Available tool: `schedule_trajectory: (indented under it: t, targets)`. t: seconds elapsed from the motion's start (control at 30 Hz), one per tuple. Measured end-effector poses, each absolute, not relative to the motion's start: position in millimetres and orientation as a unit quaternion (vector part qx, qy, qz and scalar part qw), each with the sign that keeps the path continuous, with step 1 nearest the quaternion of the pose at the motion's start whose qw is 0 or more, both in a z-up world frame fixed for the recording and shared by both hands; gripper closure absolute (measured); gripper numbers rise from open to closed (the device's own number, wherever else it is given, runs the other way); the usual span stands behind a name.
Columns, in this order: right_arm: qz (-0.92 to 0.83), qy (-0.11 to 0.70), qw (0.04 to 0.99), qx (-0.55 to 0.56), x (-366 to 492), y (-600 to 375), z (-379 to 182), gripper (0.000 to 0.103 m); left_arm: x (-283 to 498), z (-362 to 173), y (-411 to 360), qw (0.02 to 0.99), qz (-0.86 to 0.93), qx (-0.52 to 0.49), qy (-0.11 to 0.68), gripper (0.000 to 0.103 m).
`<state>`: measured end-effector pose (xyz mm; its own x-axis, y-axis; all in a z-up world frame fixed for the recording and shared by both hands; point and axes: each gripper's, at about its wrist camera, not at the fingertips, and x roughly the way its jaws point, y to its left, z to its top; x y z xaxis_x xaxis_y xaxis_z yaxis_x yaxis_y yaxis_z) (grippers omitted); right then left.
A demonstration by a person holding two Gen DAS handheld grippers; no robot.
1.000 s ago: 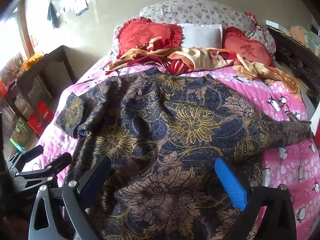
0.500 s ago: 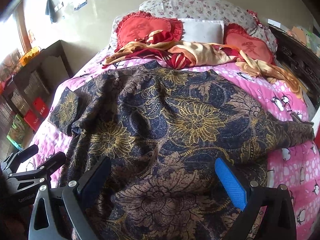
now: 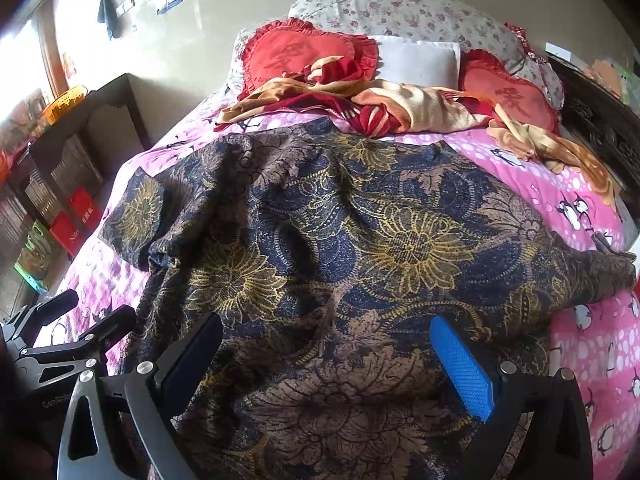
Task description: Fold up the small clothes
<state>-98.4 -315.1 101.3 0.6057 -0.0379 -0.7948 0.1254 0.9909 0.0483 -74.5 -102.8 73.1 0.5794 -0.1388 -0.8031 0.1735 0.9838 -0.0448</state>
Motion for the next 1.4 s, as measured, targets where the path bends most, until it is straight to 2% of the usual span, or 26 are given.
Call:
schedule_trajectory:
  t: [1.23, 1.3, 1.37, 1.4]
  targets:
    - [-0.025, 0.448, 0.893, 0.025, -68.8, -287.1, 94.5, 0.0, -58.6, 62.9, -63.4, 0.888, -0.054, -0.003, 0.458, 0.0]
    - [-0.003, 0.441, 0.897, 0.032, -62.0, -280.7, 98.7, 0.008, -56.7, 59.8, -52.6, 0.887, -0.044, -0.009, 0.46, 0.0]
    - [0.021, 0.439, 0.897, 0.041, -52.0, -272.7, 102.2, 0.026, -55.0, 56.9, -43.4, 0.887, -0.034, -0.013, 0.461, 0.001]
    - [0.046, 0.441, 0.895, 0.054, -42.5, -266.4, 103.7, 0.029, -53.9, 55.3, -38.6, 0.886, -0.029, -0.015, 0.462, 0.001]
